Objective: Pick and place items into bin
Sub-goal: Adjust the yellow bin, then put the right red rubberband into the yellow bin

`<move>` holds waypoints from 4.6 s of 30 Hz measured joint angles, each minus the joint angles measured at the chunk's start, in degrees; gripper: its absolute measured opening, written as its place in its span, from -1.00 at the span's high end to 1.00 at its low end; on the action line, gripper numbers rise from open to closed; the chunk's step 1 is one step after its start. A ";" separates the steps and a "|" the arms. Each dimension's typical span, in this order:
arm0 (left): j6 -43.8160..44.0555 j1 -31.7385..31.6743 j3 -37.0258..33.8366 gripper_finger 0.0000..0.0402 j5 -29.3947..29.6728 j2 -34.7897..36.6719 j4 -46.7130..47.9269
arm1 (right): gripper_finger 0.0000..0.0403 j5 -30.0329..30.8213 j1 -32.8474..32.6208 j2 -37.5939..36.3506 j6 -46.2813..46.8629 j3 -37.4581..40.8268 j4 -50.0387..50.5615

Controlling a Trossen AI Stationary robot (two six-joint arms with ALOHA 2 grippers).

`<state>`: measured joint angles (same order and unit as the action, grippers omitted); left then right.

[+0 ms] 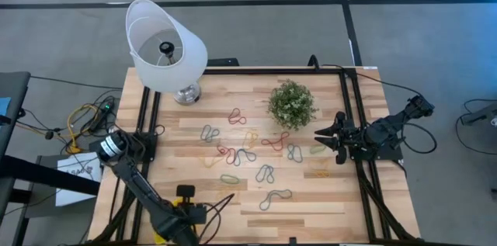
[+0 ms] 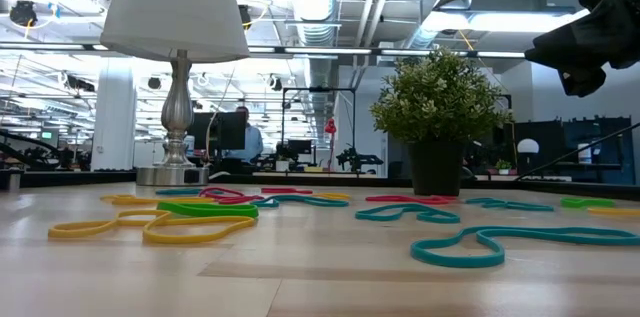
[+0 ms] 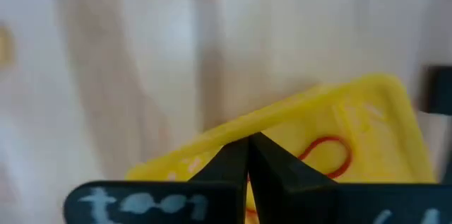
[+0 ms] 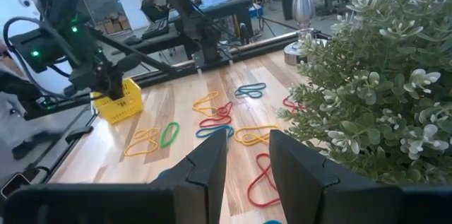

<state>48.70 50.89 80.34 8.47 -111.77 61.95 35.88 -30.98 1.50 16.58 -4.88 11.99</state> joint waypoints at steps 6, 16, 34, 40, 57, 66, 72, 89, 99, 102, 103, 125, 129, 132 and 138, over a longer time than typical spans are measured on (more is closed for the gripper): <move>-7.71 -4.84 0.00 1.00 1.44 0.00 6.22 | 0.49 0.00 0.00 0.00 0.00 0.01 0.00; -10.38 -9.29 -0.02 1.00 5.68 0.19 19.40 | 0.49 0.00 0.00 0.00 0.02 0.00 0.00; -5.25 -14.84 0.04 1.00 31.88 40.39 26.44 | 0.49 1.79 0.02 5.63 -7.41 0.02 -16.81; -4.77 -17.59 -5.35 1.00 37.37 47.11 27.60 | 0.49 1.83 0.16 21.34 -9.59 -5.08 -24.29; -13.97 -15.71 -46.29 1.00 28.82 74.75 -20.61 | 0.49 -10.48 10.66 74.76 5.87 -35.37 -11.51; -15.82 -15.78 -53.05 1.00 33.65 75.03 -32.04 | 0.49 -12.63 16.11 93.11 8.24 -44.52 -4.05; -15.80 -15.78 -53.09 0.88 33.73 75.03 -31.96 | 0.49 -17.91 21.12 100.70 14.97 -52.13 5.27; -17.48 -15.78 -53.11 0.51 34.17 75.01 -31.27 | 0.49 -10.28 21.81 112.43 26.11 -64.32 20.90; -17.48 -15.78 -53.11 0.51 34.16 75.03 -30.95 | 0.56 -12.13 22.26 112.24 28.50 -64.35 21.00; -17.48 -15.78 -53.11 0.51 34.15 75.03 -30.96 | 0.66 -12.38 22.43 113.52 28.63 -64.57 20.59; -17.48 -15.78 -53.11 0.51 34.12 75.03 -30.95 | 0.70 -12.43 22.40 113.56 28.77 -64.56 20.70; -14.26 -15.78 -53.11 0.51 34.16 75.03 -28.62 | 0.99 -4.12 10.12 113.35 18.35 -75.46 14.14; -14.26 -15.78 -53.11 0.51 34.25 75.03 -28.11 | 1.00 -3.46 9.57 113.33 12.16 -80.85 13.43; -14.26 -15.78 -53.11 0.51 34.57 75.03 -28.20 | 1.00 -5.99 9.58 113.26 5.19 -83.79 7.61; -13.17 -15.79 -53.12 0.51 35.88 75.01 -28.22 | 1.00 -14.79 10.35 113.20 -3.77 -88.17 -1.46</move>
<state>35.53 35.10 27.22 44.35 -36.75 33.74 21.09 -20.63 114.69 12.81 -93.06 10.53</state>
